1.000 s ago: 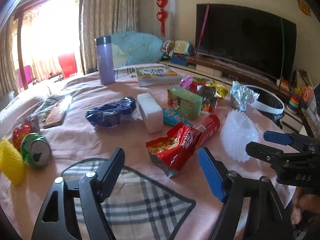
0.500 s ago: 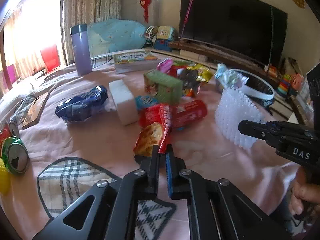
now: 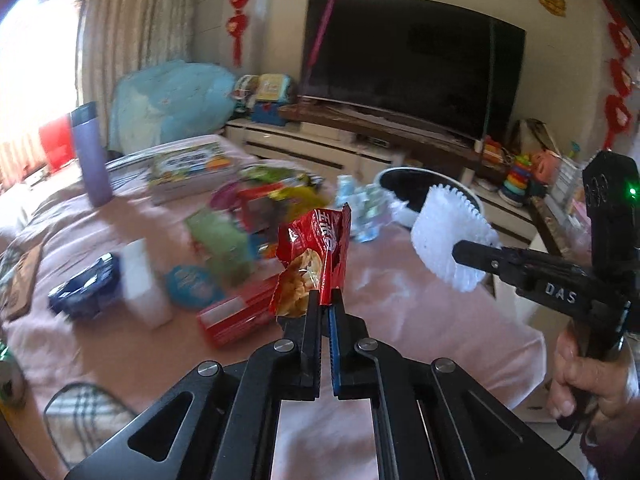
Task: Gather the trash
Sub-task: 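Carry both items over the bin and open both tools to drop them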
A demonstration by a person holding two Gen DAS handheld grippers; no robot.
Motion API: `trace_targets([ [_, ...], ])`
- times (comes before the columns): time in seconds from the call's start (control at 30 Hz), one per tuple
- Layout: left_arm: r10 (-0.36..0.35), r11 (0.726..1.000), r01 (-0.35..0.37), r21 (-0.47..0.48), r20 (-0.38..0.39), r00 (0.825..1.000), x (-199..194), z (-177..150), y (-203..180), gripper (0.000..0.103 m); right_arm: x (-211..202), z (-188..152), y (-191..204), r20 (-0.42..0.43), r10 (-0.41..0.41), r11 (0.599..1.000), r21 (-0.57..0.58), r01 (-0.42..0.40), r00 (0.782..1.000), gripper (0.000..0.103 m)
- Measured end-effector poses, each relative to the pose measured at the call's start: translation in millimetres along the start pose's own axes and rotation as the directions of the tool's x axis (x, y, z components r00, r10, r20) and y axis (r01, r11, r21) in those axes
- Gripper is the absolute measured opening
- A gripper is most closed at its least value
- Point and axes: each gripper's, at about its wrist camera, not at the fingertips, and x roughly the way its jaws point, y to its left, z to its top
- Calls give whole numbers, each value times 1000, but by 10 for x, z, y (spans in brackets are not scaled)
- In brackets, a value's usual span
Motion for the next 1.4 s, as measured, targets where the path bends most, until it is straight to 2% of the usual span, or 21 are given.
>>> trace_targets([
  [0.5, -105, 990, 108, 93, -35, 994, 1089, 727, -330, 2, -30, 486, -887, 32, -141, 988, 70, 139, 989, 19],
  [0.87, -153, 986, 157, 50, -79, 985, 2015, 1252, -499, 2, 181, 772, -1340, -2, -180, 981, 67, 179, 984, 20],
  [1.3, -146, 988, 152, 36, -141, 979, 2597, 1460, -752, 2, 491, 902, -1799, -56, -186, 977, 92, 190, 981, 20],
  [1.37, -150, 988, 155, 23, -154, 977, 2652, 1477, -768, 5, 529, 916, -1841, -64, -189, 977, 91, 194, 980, 24],
  [1.4, -152, 988, 156, 16, -158, 976, 2669, 1486, -774, 11, 537, 914, -1847, -67, -194, 976, 90, 199, 979, 24],
])
